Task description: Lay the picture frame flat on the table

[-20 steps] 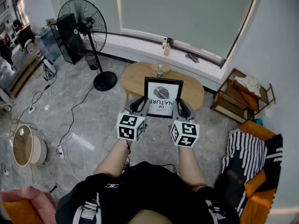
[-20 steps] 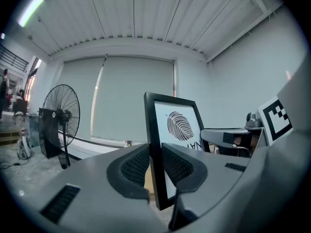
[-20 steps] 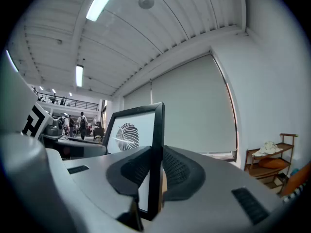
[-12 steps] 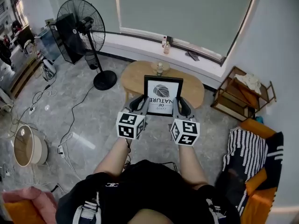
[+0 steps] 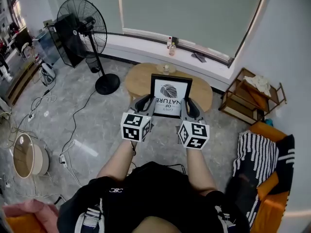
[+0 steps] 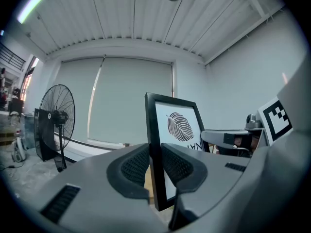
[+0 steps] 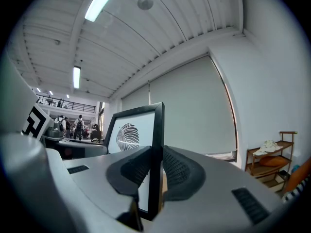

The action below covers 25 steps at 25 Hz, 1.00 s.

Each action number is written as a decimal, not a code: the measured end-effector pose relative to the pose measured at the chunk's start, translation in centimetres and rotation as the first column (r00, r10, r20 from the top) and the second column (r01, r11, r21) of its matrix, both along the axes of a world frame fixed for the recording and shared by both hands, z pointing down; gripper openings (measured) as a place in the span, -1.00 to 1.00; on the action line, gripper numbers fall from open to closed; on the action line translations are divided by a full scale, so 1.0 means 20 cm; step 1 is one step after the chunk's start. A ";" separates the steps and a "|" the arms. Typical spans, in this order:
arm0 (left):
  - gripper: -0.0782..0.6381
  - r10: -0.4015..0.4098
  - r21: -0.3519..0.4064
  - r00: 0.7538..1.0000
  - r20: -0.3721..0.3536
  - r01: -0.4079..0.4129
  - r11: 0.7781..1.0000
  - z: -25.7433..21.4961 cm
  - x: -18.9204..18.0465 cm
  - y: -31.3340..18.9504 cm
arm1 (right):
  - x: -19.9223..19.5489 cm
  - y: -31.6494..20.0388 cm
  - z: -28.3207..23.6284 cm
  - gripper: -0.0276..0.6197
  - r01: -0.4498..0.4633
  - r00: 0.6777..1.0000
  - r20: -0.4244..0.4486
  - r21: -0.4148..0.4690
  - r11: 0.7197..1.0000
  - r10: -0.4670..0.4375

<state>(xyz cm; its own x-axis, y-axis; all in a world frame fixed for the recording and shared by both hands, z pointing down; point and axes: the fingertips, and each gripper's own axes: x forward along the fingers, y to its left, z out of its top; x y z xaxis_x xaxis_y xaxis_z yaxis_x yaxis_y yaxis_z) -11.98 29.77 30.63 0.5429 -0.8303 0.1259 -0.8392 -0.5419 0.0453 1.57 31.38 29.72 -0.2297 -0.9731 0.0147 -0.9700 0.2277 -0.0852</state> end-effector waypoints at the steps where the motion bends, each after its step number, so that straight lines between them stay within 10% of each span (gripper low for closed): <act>1: -0.52 0.005 0.003 1.000 0.000 -0.005 1.000 0.00 -0.01 -0.01 | -0.01 -0.01 0.00 -0.64 -0.005 1.000 0.001 0.002 1.000 0.005; 15: -0.52 0.039 0.010 0.999 -0.015 -0.038 0.999 0.08 -0.15 -0.18 | -0.15 -0.17 0.08 -0.64 -0.021 1.000 -0.001 0.006 1.000 0.021; 25: -0.52 0.020 0.010 1.000 0.023 -0.020 1.000 0.15 0.04 -0.74 | 0.04 -0.74 0.17 -0.64 0.001 1.000 0.029 0.007 1.000 -0.001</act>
<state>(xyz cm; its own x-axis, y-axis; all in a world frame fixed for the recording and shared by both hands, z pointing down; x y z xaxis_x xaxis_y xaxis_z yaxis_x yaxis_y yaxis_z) -11.10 15.03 33.59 0.5563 -0.8208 0.1299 -0.8291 -0.5588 0.0202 2.47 16.48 33.03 -0.2310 -0.9730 0.0015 -0.9669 0.2294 -0.1118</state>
